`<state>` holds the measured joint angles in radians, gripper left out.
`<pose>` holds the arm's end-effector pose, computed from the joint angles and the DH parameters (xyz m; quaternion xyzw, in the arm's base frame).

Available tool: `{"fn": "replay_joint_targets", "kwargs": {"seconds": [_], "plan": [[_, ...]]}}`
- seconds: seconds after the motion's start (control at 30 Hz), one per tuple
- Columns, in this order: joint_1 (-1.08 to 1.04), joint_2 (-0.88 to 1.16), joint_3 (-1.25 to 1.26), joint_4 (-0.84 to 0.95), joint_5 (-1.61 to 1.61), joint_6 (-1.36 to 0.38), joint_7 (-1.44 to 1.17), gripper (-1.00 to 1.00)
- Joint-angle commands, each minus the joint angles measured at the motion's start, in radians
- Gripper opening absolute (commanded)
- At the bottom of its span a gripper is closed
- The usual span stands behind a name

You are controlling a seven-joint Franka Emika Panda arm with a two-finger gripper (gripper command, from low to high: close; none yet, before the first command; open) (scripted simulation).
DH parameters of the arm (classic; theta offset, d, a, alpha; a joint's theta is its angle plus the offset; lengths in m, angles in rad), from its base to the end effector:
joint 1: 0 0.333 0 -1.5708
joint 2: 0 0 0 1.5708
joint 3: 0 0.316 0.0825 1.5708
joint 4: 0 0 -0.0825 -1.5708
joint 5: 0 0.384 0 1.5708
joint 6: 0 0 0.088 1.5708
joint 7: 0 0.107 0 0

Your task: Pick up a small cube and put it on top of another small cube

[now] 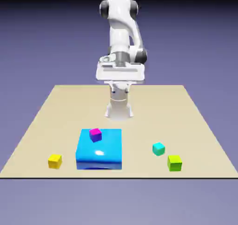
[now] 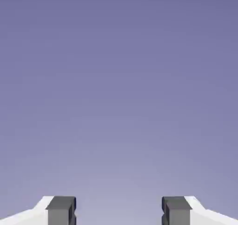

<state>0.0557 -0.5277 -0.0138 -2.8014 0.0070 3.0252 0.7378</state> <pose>0.3955 0.0160 0.4441 -0.8733 0.3205 -0.3374 0.1443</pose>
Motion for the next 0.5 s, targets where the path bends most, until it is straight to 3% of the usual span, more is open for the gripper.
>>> {"fn": "replay_joint_targets", "kwargs": {"seconds": [0.0,0.47], "plan": [[0.036,0.035,-0.011,0.007,0.006,-0.01,-0.003,0.0],[0.544,0.527,-0.172,0.107,0.088,-0.147,-0.041,0.0]]}}
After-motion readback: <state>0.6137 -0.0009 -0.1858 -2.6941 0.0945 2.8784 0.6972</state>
